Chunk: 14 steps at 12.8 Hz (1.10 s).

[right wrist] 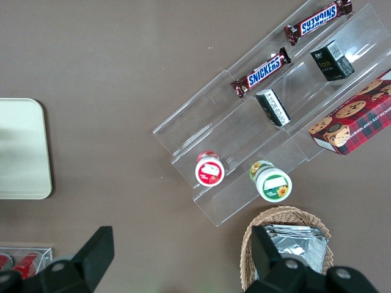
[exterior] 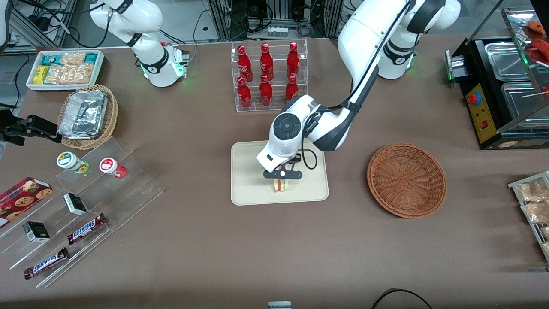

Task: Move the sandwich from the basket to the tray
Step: 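Carry the sandwich to the cream tray and set it down upright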

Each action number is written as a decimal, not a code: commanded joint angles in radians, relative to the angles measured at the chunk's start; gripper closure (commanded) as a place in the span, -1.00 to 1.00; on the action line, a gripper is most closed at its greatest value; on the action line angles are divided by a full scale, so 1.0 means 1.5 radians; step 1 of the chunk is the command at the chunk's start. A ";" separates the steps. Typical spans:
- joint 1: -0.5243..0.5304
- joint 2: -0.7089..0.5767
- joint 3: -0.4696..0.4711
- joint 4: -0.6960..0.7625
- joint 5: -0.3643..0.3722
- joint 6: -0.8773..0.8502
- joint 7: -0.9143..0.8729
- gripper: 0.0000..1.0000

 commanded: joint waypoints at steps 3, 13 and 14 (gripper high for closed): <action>-0.021 0.015 0.009 0.014 -0.006 0.003 -0.013 0.26; 0.026 -0.127 0.038 0.035 -0.001 -0.203 -0.005 -0.98; 0.047 -0.158 0.038 0.035 -0.001 -0.221 -0.006 -0.98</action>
